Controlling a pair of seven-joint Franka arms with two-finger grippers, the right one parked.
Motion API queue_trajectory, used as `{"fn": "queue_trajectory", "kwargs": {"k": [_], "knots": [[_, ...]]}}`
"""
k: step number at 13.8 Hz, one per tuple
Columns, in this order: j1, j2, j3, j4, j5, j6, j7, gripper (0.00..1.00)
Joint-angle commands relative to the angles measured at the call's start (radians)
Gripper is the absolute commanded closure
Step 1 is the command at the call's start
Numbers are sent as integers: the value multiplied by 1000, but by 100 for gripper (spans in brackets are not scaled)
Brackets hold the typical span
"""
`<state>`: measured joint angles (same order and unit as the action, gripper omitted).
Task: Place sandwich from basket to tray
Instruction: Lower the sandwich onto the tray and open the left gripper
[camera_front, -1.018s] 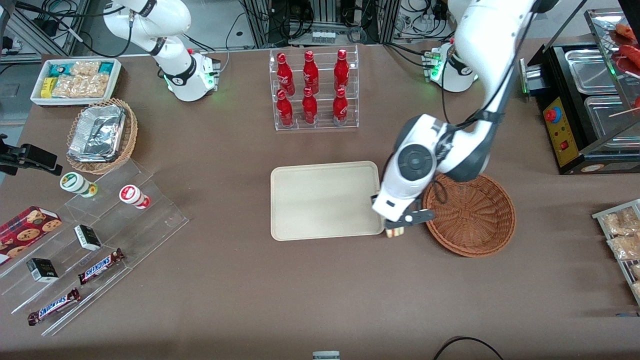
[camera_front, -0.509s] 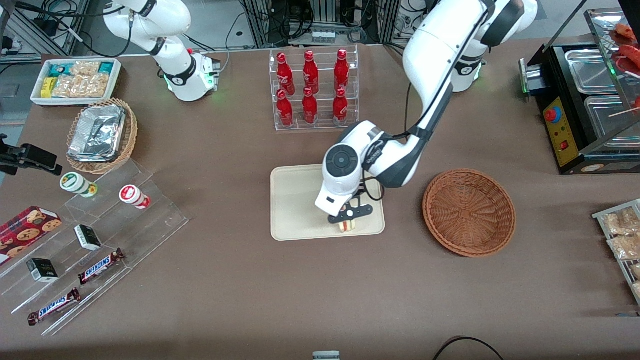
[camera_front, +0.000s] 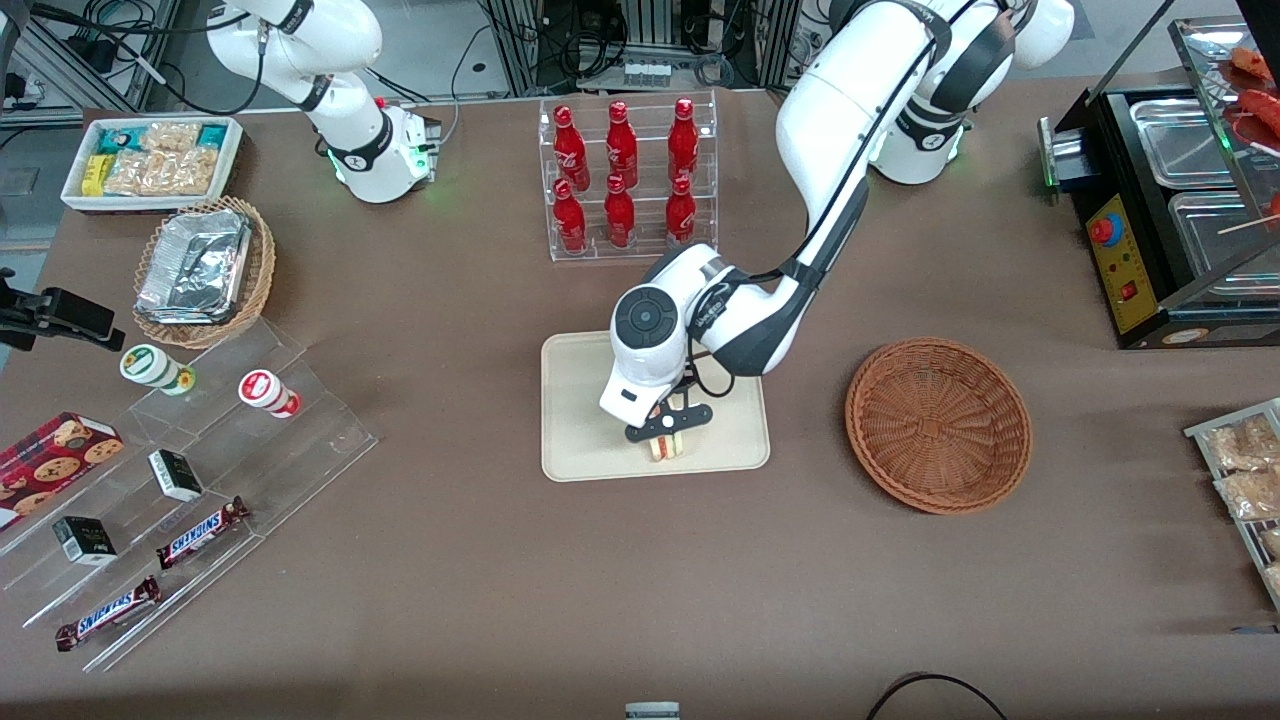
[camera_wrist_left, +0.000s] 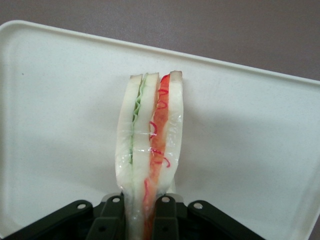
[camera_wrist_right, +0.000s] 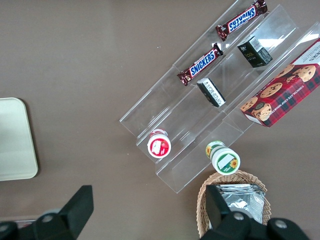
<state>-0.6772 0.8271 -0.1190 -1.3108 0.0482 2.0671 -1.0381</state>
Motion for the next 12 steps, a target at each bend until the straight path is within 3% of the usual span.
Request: {"fn": "queue_trajectory", "kwargs": {"k": [1, 2, 3, 4, 12], "knots": [[-10, 35, -5, 39, -7, -2, -28, 100], [-10, 36, -5, 39, -8, -1, -36, 80], [-10, 37, -5, 38, -8, 7, -37, 8], [-11, 35, -5, 33, -4, 10, -36, 0], [2, -114, 4, 59, 5, -82, -22, 0]]}}
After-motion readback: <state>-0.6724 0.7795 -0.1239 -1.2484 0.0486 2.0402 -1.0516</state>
